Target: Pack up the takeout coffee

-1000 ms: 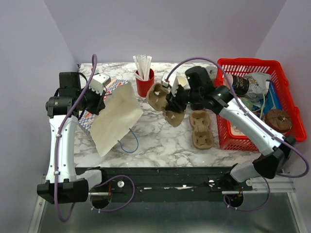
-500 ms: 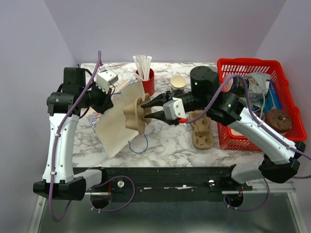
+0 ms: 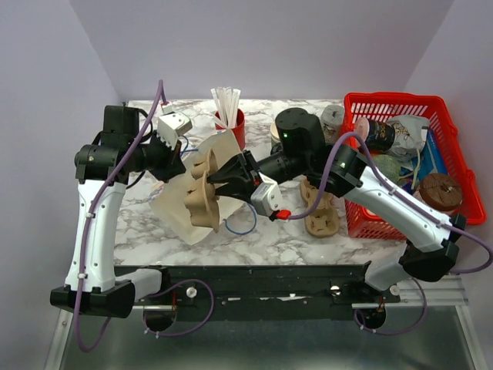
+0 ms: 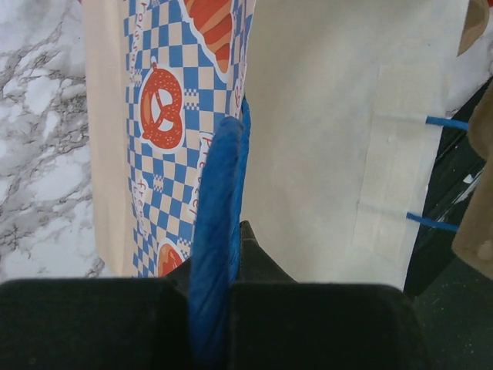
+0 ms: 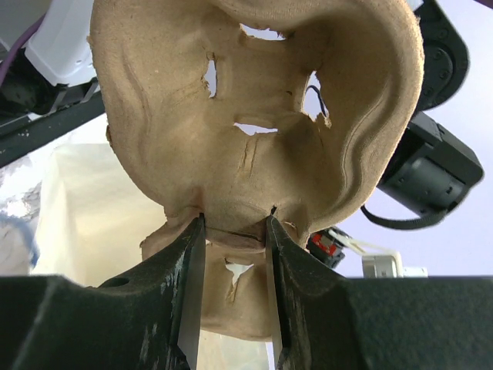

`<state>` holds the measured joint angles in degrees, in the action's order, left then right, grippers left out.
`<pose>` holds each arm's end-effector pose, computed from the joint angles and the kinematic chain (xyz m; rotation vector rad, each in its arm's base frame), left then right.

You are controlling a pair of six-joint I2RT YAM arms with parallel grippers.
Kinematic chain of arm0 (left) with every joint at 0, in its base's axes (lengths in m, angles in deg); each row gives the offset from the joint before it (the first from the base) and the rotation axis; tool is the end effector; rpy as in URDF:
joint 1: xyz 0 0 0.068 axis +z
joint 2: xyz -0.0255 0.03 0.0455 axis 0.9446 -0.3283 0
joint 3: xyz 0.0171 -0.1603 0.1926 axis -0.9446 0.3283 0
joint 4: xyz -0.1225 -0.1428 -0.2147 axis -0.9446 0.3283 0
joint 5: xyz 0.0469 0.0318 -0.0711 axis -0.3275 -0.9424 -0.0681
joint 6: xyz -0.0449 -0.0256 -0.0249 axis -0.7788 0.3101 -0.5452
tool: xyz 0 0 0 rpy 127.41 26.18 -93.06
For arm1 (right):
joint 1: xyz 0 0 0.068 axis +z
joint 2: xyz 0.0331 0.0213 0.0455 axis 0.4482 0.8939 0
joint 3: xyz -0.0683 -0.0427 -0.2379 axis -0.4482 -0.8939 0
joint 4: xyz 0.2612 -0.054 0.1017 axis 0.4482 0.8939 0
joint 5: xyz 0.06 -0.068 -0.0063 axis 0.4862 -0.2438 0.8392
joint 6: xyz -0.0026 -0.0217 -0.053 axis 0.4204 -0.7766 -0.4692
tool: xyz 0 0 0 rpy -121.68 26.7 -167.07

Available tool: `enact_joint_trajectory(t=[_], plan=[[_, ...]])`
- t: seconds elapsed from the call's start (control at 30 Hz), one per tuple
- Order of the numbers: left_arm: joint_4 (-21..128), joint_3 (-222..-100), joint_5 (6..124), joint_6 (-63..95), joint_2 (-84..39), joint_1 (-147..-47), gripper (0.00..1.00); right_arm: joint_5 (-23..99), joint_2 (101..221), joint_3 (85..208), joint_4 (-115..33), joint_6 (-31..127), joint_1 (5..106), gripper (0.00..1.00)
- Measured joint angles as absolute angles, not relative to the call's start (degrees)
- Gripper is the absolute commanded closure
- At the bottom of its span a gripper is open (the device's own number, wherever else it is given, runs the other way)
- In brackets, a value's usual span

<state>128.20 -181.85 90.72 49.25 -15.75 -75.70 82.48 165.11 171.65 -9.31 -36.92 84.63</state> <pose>0.2226 -0.0415 0.4244 0.7915 2.1588 -0.5559 0.1522 0.3040 0.4555 -1.7892 0.0642 0.5924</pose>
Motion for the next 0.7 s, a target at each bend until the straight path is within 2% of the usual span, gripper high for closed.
enact_joint_trajectory(t=[0.33, 0.7], plan=[[128.4, -181.7, 91.4, 48.7, -15.6, -77.9, 1.00, 82.2, 173.3, 173.9, -1.2, -41.6, 85.0, 1.00], [132.1, -187.7, 95.1, 47.1, -16.9, -78.5, 1.00, 75.0, 173.5, 173.6, 4.6, -45.3, 85.2, 1.00]])
